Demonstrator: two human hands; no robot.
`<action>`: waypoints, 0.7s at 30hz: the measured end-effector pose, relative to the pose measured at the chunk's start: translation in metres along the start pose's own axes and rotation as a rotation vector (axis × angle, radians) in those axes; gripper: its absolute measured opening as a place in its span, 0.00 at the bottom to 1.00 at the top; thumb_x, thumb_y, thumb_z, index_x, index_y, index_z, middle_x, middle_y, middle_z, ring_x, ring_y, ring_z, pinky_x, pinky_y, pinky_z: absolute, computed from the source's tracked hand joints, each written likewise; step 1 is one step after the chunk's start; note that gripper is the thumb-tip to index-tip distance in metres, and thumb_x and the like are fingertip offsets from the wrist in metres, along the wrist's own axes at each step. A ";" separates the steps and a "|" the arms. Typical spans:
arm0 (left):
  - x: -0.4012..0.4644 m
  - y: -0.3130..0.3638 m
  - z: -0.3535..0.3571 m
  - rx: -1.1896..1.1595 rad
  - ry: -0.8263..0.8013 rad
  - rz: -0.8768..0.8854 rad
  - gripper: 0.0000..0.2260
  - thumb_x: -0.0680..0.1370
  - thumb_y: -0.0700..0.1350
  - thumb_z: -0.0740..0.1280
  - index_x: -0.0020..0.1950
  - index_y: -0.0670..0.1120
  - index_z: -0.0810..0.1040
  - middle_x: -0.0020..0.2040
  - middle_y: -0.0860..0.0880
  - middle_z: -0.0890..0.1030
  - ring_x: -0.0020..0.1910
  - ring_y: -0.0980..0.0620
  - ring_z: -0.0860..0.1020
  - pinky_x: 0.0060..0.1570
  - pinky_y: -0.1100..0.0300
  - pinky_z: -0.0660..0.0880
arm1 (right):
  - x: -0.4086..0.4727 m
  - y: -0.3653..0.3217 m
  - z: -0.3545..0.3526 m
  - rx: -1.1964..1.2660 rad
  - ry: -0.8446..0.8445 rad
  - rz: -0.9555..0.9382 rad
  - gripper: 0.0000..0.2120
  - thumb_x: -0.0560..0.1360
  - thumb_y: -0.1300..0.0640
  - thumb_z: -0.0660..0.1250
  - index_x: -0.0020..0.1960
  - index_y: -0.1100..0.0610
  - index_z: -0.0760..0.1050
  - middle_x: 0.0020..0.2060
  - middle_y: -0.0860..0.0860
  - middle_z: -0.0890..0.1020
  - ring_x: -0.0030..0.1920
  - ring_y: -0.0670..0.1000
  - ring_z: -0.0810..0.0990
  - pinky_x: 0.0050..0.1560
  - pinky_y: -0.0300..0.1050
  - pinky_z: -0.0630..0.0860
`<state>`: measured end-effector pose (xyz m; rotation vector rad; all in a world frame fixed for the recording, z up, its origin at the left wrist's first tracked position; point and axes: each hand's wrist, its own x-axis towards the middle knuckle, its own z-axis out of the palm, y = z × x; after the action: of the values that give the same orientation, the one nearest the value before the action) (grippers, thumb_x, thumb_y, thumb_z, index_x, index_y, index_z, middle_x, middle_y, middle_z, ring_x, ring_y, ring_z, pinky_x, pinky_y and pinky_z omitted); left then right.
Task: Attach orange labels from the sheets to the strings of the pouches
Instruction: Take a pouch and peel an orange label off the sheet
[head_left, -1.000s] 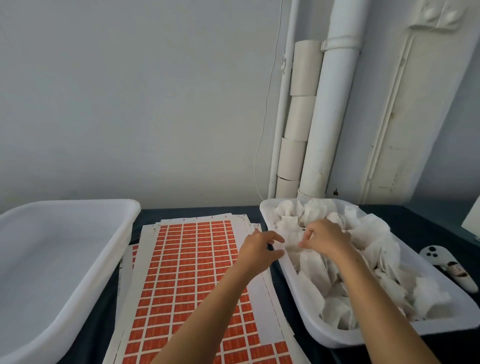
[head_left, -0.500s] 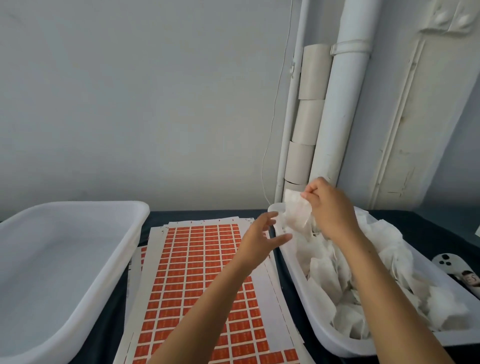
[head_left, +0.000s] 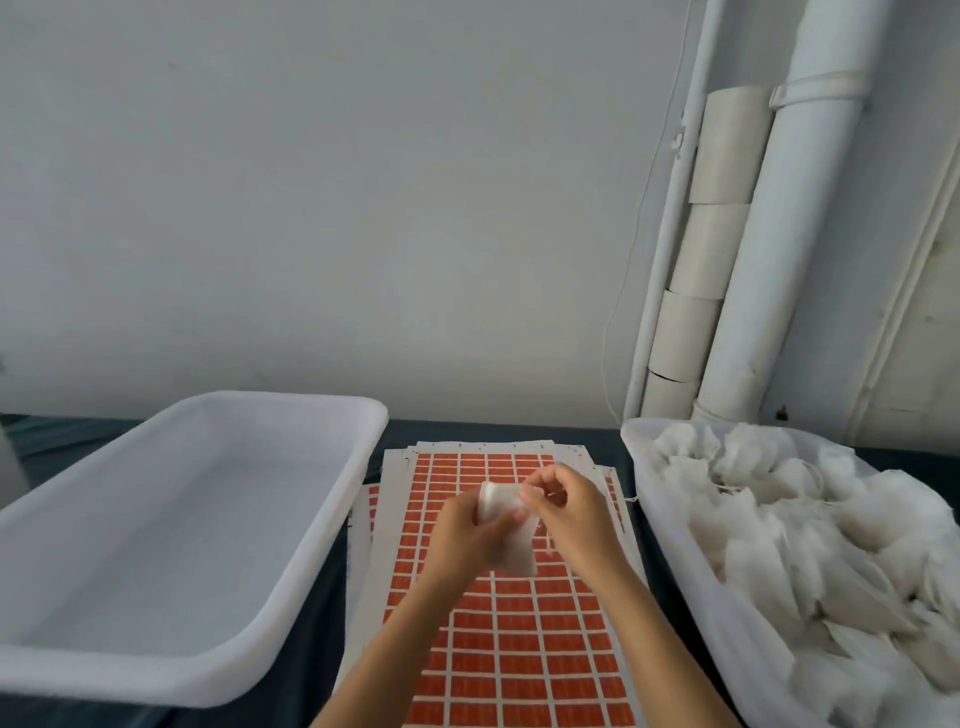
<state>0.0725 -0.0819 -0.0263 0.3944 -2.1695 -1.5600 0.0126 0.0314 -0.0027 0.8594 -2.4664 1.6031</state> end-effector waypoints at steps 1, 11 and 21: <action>0.001 -0.010 -0.001 0.008 0.019 -0.036 0.13 0.74 0.50 0.70 0.52 0.43 0.77 0.47 0.47 0.82 0.44 0.51 0.82 0.43 0.59 0.81 | -0.003 0.009 0.009 0.011 -0.010 0.036 0.04 0.74 0.55 0.68 0.48 0.49 0.74 0.41 0.39 0.77 0.42 0.38 0.77 0.37 0.24 0.72; -0.002 -0.044 0.002 -0.104 0.045 -0.034 0.07 0.72 0.52 0.72 0.48 0.52 0.80 0.44 0.55 0.82 0.42 0.54 0.81 0.35 0.69 0.76 | -0.021 0.046 0.037 0.171 0.099 0.041 0.06 0.75 0.58 0.67 0.41 0.49 0.77 0.33 0.45 0.82 0.35 0.44 0.82 0.36 0.33 0.78; 0.002 -0.040 0.010 -0.208 0.085 0.051 0.02 0.70 0.49 0.74 0.40 0.53 0.82 0.40 0.60 0.83 0.40 0.62 0.80 0.34 0.74 0.73 | -0.023 0.054 0.032 0.047 0.096 -0.113 0.04 0.75 0.57 0.67 0.43 0.50 0.77 0.35 0.41 0.81 0.37 0.40 0.81 0.36 0.32 0.78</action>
<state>0.0652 -0.0874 -0.0669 0.3288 -1.9162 -1.6891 0.0123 0.0288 -0.0700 0.8884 -2.2821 1.6299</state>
